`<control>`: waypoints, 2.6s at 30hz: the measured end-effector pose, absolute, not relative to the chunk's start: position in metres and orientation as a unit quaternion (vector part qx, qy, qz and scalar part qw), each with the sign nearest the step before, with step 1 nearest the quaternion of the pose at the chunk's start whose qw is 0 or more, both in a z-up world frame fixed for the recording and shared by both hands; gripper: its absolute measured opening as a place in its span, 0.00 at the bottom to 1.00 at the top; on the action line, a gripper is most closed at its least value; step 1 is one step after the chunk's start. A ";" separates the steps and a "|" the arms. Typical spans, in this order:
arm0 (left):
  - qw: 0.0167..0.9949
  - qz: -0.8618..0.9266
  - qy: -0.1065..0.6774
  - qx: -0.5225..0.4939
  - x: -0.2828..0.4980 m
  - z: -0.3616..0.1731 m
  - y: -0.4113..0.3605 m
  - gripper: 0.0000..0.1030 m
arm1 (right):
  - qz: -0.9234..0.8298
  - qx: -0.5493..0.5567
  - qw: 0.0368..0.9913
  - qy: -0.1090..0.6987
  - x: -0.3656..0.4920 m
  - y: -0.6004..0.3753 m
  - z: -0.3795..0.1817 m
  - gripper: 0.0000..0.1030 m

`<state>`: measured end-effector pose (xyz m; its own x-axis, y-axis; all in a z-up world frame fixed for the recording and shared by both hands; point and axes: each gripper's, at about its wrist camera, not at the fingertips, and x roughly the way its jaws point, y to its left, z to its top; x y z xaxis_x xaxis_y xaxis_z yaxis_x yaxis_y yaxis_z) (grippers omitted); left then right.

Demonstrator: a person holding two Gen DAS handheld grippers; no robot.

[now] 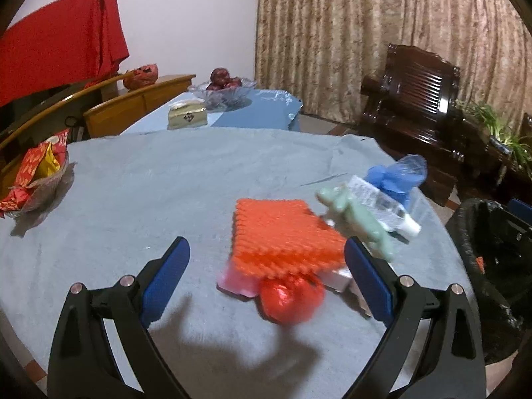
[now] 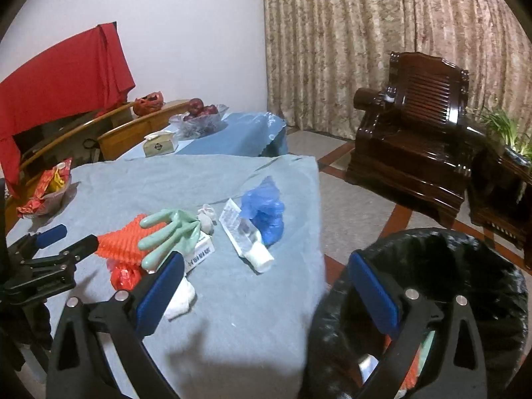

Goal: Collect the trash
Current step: 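Grasp the flat orange foam net with the left gripper, then grasp the second green rubber glove with the right gripper while the left gripper holds the net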

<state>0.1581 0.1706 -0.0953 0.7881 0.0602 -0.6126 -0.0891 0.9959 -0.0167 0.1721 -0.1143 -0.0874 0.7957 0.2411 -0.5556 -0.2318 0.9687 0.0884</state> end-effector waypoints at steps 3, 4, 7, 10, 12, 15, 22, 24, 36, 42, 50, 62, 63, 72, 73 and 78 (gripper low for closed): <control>0.940 0.039 0.337 -0.026 0.171 -0.104 0.177 0.83 | 0.131 0.001 0.945 0.299 0.183 -0.103 -0.093 0.94; 0.938 0.037 0.343 -0.027 0.176 -0.108 0.178 0.80 | 0.133 -0.003 0.944 0.301 0.187 -0.099 -0.095 0.94; 0.933 0.032 0.358 -0.029 0.187 -0.116 0.179 0.78 | 0.139 -0.006 0.942 0.305 0.197 -0.089 -0.099 0.94; 0.928 0.025 0.370 -0.034 0.196 -0.123 0.182 0.72 | 0.143 -0.007 0.940 0.309 0.204 -0.083 -0.101 0.94; 0.924 0.020 0.379 -0.036 0.203 -0.127 0.182 0.71 | 0.144 -0.008 0.940 0.310 0.207 -0.081 -0.102 0.94; 0.920 0.011 0.389 -0.042 0.208 -0.131 0.181 0.65 | 0.145 -0.009 0.938 0.314 0.210 -0.078 -0.105 0.94; 0.919 -0.005 0.392 -0.050 0.209 -0.134 0.172 0.35 | 0.151 -0.015 0.934 0.322 0.215 -0.071 -0.110 0.94; 0.920 -0.005 0.389 -0.051 0.208 -0.134 0.171 0.18 | 0.155 -0.017 0.933 0.323 0.216 -0.066 -0.111 0.94; 0.933 0.008 0.357 -0.056 0.196 -0.117 0.188 0.11 | 0.192 -0.028 0.923 0.332 0.229 -0.024 -0.119 0.88; 0.935 0.019 0.350 -0.052 0.190 -0.113 0.199 0.11 | 0.200 -0.023 0.917 0.344 0.241 -0.006 -0.126 0.85; 0.933 0.020 0.354 -0.055 0.190 -0.116 0.205 0.11 | 0.203 -0.036 0.904 0.374 0.256 0.013 -0.143 0.67; 0.940 0.011 0.337 -0.055 0.187 -0.100 0.196 0.11 | 0.240 -0.009 0.898 0.368 0.247 -0.005 -0.122 0.17; 0.940 0.010 0.336 -0.056 0.187 -0.099 0.196 0.11 | 0.245 -0.006 0.898 0.366 0.245 -0.007 -0.120 0.17; 0.948 -0.006 0.313 -0.056 0.175 -0.074 0.182 0.11 | 0.259 0.017 0.906 0.333 0.220 -0.030 -0.086 0.16; 0.949 -0.008 0.311 -0.057 0.173 -0.071 0.180 0.11 | 0.262 0.021 0.907 0.329 0.217 -0.034 -0.081 0.16; 0.952 -0.018 0.302 -0.053 0.166 -0.056 0.165 0.11 | 0.264 0.035 0.912 0.312 0.204 -0.050 -0.063 0.16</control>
